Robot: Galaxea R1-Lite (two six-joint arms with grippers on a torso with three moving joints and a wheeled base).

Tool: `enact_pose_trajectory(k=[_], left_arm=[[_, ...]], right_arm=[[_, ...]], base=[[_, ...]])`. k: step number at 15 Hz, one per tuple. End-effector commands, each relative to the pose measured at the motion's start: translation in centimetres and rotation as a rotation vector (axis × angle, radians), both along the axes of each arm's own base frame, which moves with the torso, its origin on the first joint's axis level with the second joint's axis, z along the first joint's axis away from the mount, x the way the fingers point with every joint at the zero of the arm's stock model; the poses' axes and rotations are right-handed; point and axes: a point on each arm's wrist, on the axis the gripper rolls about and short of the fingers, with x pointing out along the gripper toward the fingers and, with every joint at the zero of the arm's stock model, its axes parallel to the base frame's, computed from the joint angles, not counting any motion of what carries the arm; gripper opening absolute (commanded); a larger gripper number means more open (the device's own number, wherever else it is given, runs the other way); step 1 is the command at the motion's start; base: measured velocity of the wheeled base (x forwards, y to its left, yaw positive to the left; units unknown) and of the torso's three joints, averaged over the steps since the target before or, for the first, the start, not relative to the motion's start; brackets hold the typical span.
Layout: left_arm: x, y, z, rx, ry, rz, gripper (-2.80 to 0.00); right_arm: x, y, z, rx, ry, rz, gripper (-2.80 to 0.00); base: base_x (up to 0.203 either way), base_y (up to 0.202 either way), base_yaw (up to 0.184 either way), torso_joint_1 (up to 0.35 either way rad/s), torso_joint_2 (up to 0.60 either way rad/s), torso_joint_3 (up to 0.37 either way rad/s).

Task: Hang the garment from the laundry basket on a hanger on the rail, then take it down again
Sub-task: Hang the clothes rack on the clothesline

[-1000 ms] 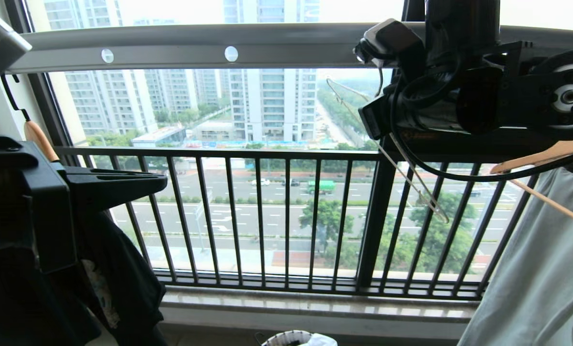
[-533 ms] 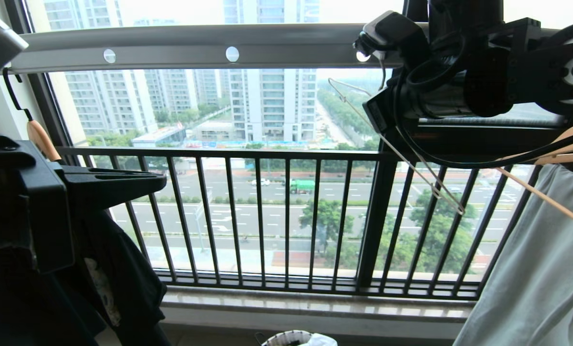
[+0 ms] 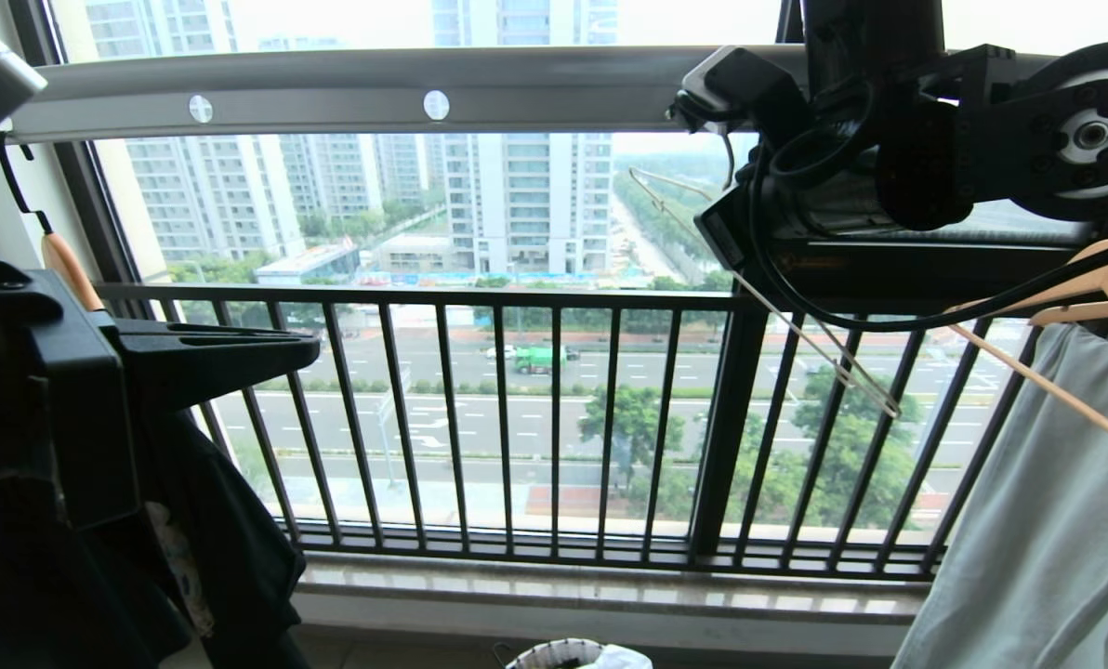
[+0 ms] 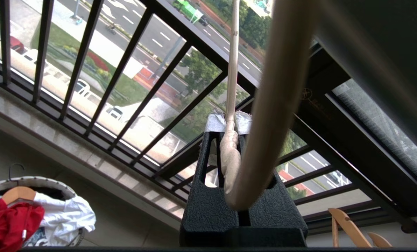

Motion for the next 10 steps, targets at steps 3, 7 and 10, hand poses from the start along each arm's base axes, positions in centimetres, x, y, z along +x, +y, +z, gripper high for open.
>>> enact_pose_trajectory(k=[3,7,10], left_arm=[[0.05,-0.04,-0.07,0.004,0.003,-0.001,-2.80],[0.11,-0.12,-0.11,0.005,0.005,-0.006,-2.80],[-0.21,-0.23,-0.09,0.002,0.004,-0.025,-2.80]], right_arm=[[0.34,0.28,0.06,-0.010,-0.022,0.005,-2.80],[0.33,0.50,0.39,-0.001,-0.052,0.012,-2.80],[0.50,0.72,0.13,-0.010,-0.048,0.016,-2.80]], base=[[0.000,0.000,0.000,0.000,0.00,0.000],[0.000,0.000,0.000,0.000,0.00,0.000],[0.000,0.000,0.000,0.000,0.00,0.000]])
